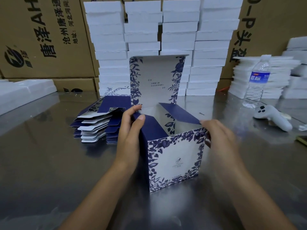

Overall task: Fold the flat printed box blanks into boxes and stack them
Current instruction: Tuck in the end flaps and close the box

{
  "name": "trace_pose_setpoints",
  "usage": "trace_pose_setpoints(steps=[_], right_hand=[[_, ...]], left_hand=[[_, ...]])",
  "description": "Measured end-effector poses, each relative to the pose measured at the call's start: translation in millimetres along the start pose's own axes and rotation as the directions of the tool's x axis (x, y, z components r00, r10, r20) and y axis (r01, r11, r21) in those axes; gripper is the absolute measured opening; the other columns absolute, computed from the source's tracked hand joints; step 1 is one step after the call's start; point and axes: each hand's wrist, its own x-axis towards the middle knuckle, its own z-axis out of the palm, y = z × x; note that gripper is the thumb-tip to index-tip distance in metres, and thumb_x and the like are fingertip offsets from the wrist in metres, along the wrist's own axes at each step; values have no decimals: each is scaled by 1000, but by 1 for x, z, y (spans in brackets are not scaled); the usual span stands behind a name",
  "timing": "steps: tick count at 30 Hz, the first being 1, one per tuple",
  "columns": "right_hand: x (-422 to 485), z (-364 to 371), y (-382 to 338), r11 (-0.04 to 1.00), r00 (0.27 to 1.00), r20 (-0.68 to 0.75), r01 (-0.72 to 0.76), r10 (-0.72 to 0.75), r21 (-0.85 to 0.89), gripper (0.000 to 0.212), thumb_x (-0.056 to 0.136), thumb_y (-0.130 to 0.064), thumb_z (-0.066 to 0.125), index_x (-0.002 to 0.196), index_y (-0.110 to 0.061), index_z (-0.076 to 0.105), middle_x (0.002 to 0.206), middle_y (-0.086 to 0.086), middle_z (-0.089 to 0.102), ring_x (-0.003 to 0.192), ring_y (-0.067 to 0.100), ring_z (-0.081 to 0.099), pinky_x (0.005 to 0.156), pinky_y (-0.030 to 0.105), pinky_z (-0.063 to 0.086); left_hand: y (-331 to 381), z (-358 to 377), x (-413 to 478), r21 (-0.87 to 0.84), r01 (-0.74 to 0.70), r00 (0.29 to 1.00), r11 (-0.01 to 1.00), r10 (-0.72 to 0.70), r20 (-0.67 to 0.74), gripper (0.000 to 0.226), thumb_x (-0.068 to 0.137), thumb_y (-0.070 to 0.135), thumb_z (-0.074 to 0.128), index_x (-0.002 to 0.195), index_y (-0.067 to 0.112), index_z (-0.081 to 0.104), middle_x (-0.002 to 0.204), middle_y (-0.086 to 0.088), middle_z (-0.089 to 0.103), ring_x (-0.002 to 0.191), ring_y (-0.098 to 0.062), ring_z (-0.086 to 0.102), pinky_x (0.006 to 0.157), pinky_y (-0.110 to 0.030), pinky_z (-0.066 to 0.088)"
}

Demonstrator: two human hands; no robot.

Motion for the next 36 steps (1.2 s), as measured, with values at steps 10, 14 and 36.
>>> trace_pose_setpoints(steps=[10,14,36], right_hand=[[-4,-4,-8,940,986,108,156,-128,-303,27,83,-19,45,64,-10,28,61,1,30,61,15,28,56,33,24],[-5,-3,-4,915,976,79,216,-201,-341,33,84,-23,50,64,-9,28,57,-4,28,56,12,27,53,29,23],[54,-3,-61,635,818,495,219,294,-741,46,95,-14,48,53,-20,28,50,-3,25,41,10,23,44,18,27]], left_hand=[[1,1,0,69,21,992,997,-30,126,45,66,52,57,111,47,60,132,3,56,124,-25,52,107,-53,36],[-2,0,2,28,33,988,999,-37,150,46,65,48,58,111,44,61,115,8,66,102,-19,65,93,-45,49],[2,2,3,50,92,992,995,-96,82,29,75,38,52,102,45,59,112,6,65,105,-16,62,104,-49,41]])
